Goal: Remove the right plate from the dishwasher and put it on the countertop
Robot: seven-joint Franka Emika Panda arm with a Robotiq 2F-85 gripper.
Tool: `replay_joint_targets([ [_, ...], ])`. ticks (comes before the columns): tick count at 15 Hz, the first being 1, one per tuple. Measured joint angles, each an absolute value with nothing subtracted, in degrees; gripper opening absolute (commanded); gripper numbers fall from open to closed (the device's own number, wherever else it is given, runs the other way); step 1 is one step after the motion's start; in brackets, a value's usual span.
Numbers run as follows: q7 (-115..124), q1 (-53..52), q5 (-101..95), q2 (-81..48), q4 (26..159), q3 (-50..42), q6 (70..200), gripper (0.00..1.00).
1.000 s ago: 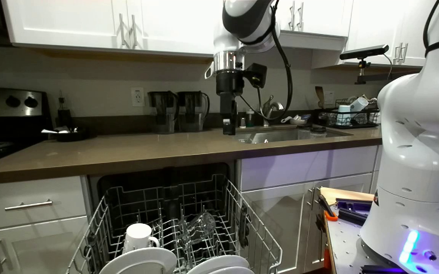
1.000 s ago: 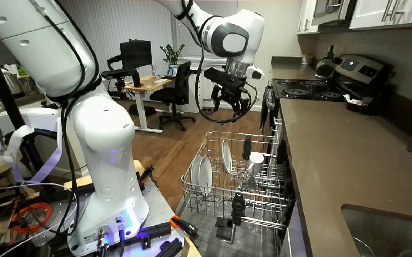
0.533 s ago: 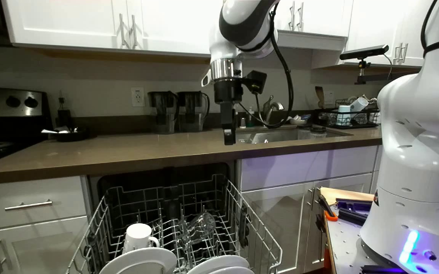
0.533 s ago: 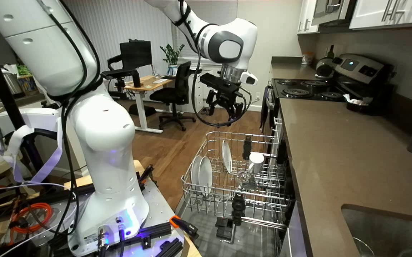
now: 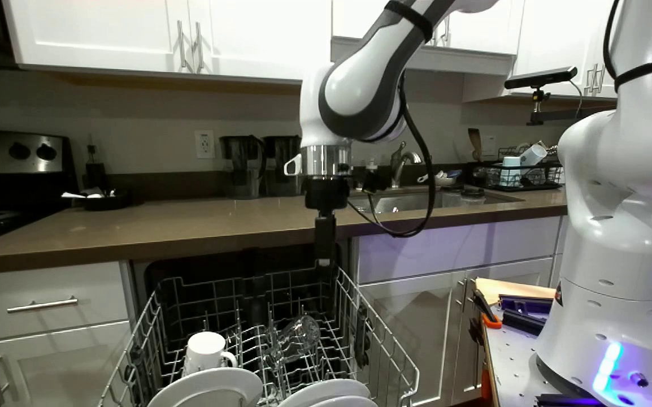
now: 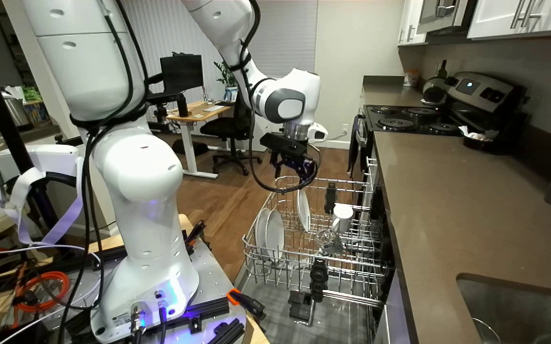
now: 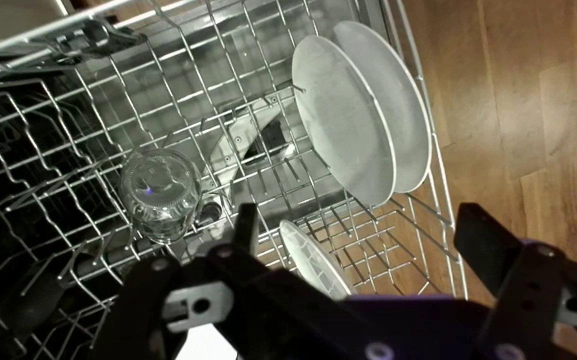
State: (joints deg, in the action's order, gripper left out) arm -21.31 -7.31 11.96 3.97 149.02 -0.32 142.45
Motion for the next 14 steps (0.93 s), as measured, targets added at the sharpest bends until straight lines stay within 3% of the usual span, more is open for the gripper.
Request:
replay_joint_targets([
  [7, -27.5, -6.7, 17.3, -10.2, 147.9, 5.2, 151.2, 1.00],
  [14, -25.1, -6.2, 10.6, -10.9, 148.0, 6.3, 154.3, 1.00],
])
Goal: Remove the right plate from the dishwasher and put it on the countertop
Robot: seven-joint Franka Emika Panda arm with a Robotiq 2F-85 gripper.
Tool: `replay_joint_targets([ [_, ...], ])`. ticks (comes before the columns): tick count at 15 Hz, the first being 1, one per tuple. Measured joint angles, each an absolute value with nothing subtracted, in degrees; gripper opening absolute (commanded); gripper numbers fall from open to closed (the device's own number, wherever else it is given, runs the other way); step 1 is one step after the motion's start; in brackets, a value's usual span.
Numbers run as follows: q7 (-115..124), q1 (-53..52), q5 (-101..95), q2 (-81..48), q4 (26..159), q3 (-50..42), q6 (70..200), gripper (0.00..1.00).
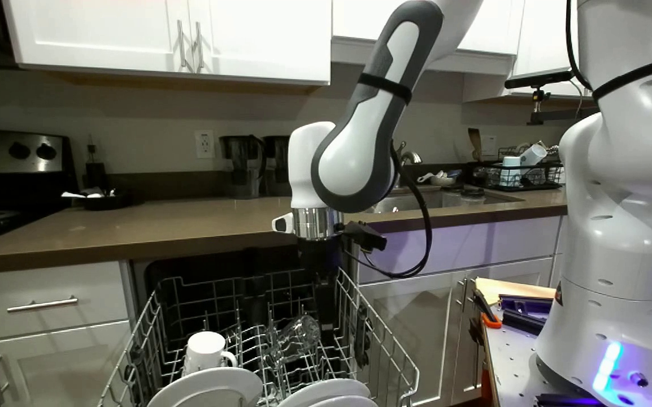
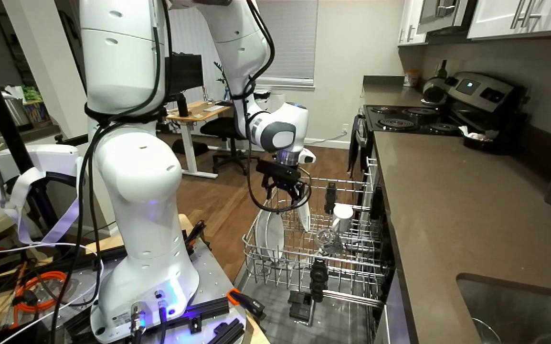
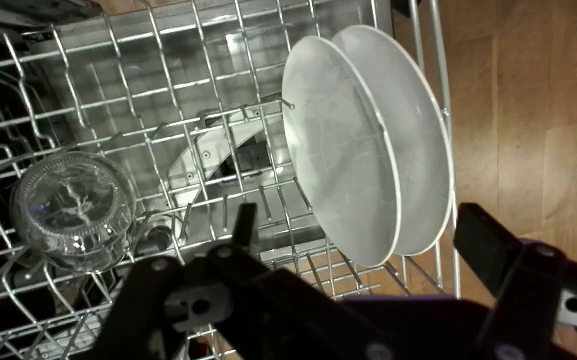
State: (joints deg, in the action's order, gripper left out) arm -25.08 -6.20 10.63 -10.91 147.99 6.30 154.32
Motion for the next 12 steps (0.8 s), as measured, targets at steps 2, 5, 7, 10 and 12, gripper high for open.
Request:
replay_joint_targets([
  [2, -24.2, -6.2, 7.9, -11.8, 148.0, 6.9, 157.1, 1.00],
  [5, -23.5, -6.2, 6.0, -13.4, 148.0, 7.9, 159.1, 1.00],
  [7, -22.6, -6.3, 4.4, -14.6, 148.1, 8.4, 160.2, 1.00],
  [10, -19.7, -7.0, -0.8, -17.3, 148.1, 8.1, 162.2, 1.00],
  [12, -18.0, -7.5, -3.6, -19.3, 148.1, 7.8, 163.4, 1.00],
])
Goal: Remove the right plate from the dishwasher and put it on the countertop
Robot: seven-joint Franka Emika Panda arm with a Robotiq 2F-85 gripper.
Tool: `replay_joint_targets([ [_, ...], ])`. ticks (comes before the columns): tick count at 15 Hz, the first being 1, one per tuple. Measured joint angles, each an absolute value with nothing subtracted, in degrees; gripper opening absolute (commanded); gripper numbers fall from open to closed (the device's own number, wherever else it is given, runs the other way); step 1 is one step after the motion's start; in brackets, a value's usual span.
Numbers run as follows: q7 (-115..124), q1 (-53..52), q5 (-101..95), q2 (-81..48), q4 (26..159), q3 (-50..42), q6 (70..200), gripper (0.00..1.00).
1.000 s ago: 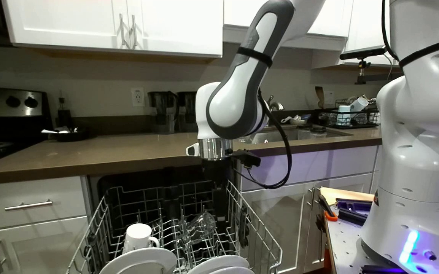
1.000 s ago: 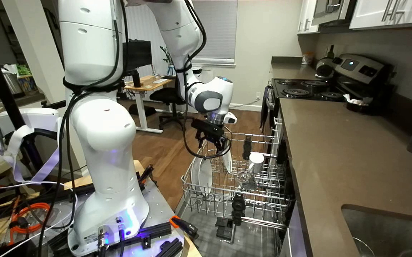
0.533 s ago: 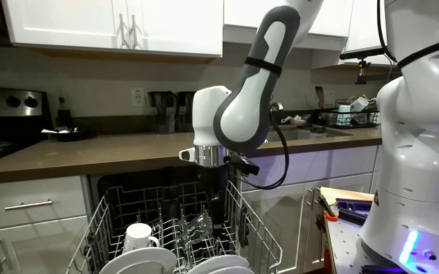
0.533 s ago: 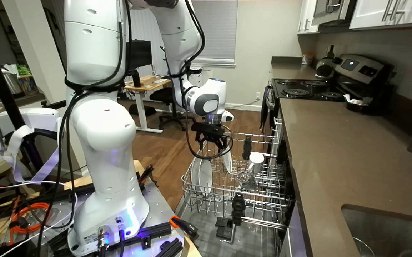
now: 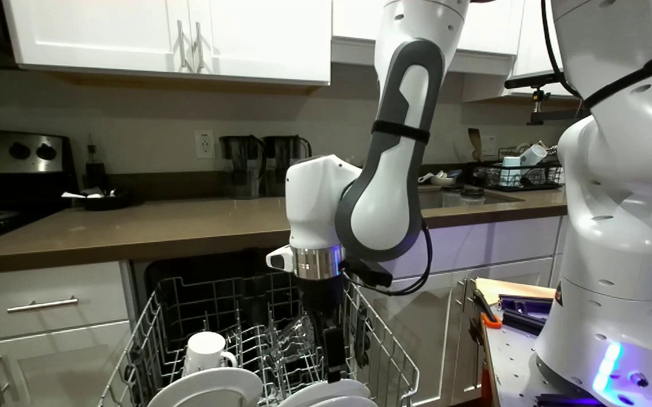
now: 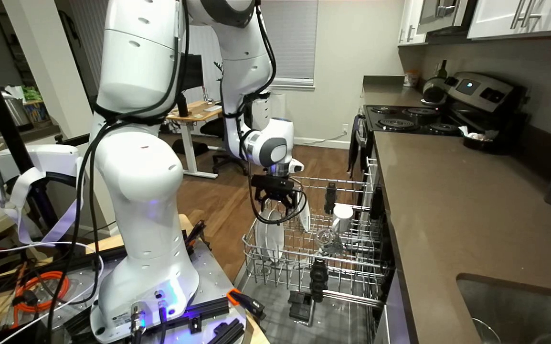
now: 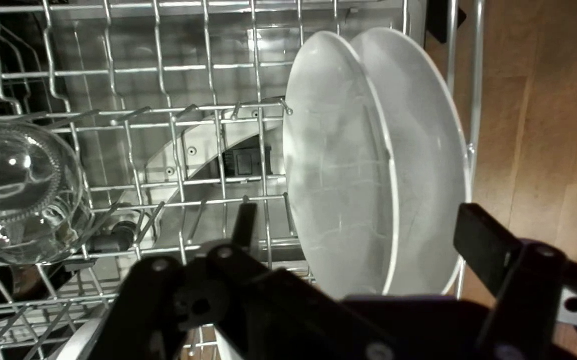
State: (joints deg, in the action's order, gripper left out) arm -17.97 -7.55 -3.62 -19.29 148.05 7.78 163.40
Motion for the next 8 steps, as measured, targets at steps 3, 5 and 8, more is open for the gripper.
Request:
replay_joint_targets([
  [3, -16.0, -8.2, -6.1, -21.9, 148.0, 7.3, 165.5, 1.00],
  [5, -13.5, -9.5, -8.0, -23.2, 148.0, 5.7, 168.7, 1.00],
  [8, -10.0, -13.0, -9.8, -25.0, 147.9, 2.2, 174.2, 1.00],
])
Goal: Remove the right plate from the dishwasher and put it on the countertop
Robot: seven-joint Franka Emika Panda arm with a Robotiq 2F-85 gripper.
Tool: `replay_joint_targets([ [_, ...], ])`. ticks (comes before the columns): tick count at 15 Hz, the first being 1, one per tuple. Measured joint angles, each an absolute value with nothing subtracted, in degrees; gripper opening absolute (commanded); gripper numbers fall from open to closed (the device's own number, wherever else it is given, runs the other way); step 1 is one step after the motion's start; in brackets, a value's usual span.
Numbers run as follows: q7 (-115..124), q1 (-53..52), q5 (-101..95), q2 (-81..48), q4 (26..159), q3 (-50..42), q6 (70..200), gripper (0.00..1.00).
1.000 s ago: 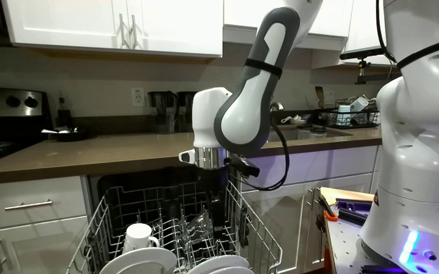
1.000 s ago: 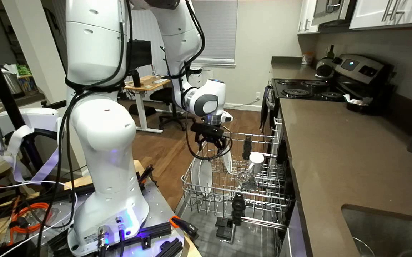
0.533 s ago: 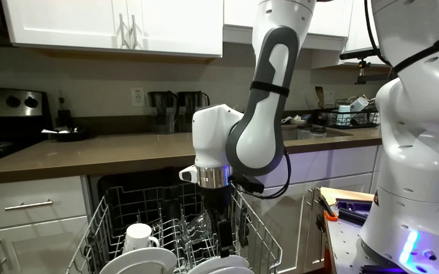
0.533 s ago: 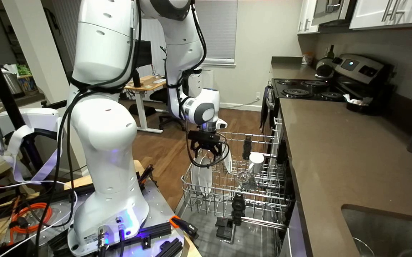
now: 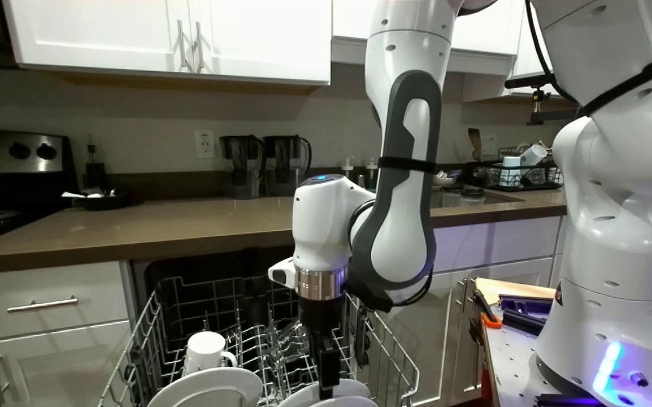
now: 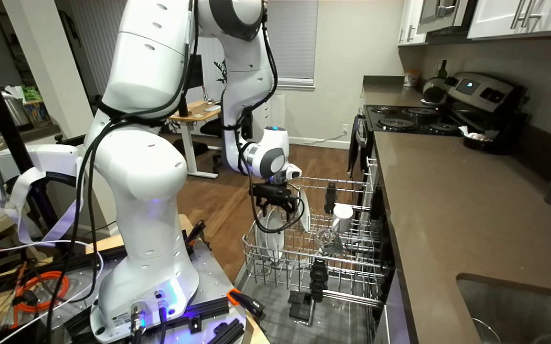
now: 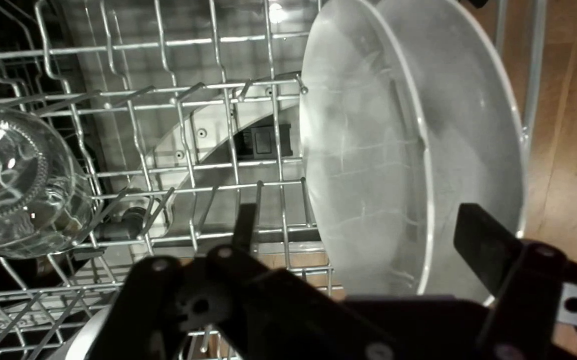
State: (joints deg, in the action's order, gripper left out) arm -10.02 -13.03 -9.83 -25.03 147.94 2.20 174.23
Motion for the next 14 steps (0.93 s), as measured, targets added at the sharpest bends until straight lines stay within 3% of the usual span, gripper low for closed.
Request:
replay_joint_targets([
  [4, -7.9, -19.5, -10.4, -27.8, 147.6, -3.3, 178.3, 1.00],
  [5, -7.7, -20.7, -10.4, -28.7, 147.4, -4.1, 178.6, 0.75],
  [6, -7.7, -21.5, -10.4, -29.5, 147.1, -4.6, 178.7, 0.74],
  [10, -7.7, -20.2, -10.4, -31.0, 145.9, -3.0, 178.6, 0.49],
  [14, -8.5, -11.9, -10.4, -30.6, 145.7, 4.9, 177.6, 0.21],
])
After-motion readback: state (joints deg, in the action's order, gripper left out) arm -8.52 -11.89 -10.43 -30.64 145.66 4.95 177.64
